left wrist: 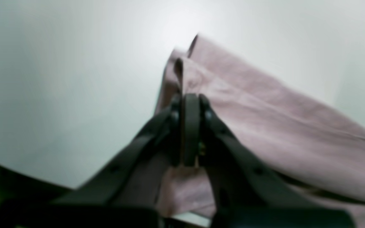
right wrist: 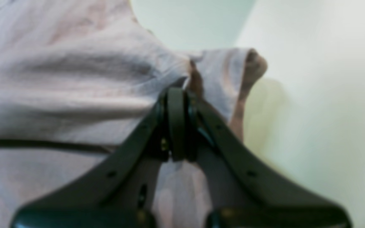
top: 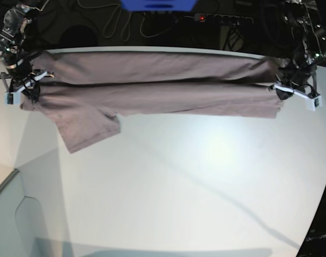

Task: Layout the t-shirt on the table in an organized manner, then fold the t-shirt properly
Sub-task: 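Lift the hem edge with both grippers and fold it toward the collar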

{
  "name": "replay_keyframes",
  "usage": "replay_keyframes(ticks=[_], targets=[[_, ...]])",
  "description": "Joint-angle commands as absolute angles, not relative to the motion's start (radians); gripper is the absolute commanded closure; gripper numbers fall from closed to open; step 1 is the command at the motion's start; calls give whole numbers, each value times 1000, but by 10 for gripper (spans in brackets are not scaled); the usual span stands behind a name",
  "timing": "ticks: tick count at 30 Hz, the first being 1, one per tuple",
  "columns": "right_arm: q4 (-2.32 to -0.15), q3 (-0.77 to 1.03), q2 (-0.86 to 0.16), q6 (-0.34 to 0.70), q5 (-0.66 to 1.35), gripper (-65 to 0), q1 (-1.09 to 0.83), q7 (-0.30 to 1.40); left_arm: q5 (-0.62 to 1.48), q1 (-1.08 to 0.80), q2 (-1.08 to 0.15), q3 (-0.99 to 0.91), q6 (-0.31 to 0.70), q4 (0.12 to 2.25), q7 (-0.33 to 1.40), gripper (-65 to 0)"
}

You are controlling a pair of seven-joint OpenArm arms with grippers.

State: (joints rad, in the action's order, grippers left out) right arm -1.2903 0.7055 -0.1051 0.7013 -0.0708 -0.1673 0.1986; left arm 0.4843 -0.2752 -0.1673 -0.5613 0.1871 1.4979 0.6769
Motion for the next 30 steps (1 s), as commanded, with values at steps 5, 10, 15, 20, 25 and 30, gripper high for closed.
replay_keyframes(ticks=[5,10,15,20,25,30], targets=[[-1244,710,-125,698,-59,0,-159,177,492,-246,-183,-567,191,1465,651,-1],[-1234,708,-125,698,-59,0,-163,182,492,-245,-182,-567,191,1455,651,-1],[-1237,708,-125,698,-61,-139,-166,183,492,-243,-182,-567,191,1455,651,-1],[-1310,716,-124,698,-61,-310,-173,183,492,-236,-182,-567,191,1460,651,-1],[-1431,716,-96,698,-56,-352,-189,183,492,-225,-182,-567,191,1460,653,-1],[-1511,711,-81,698,-58,-352,-189,185,490,-225,-182,-567,191,1463,653,-1]])
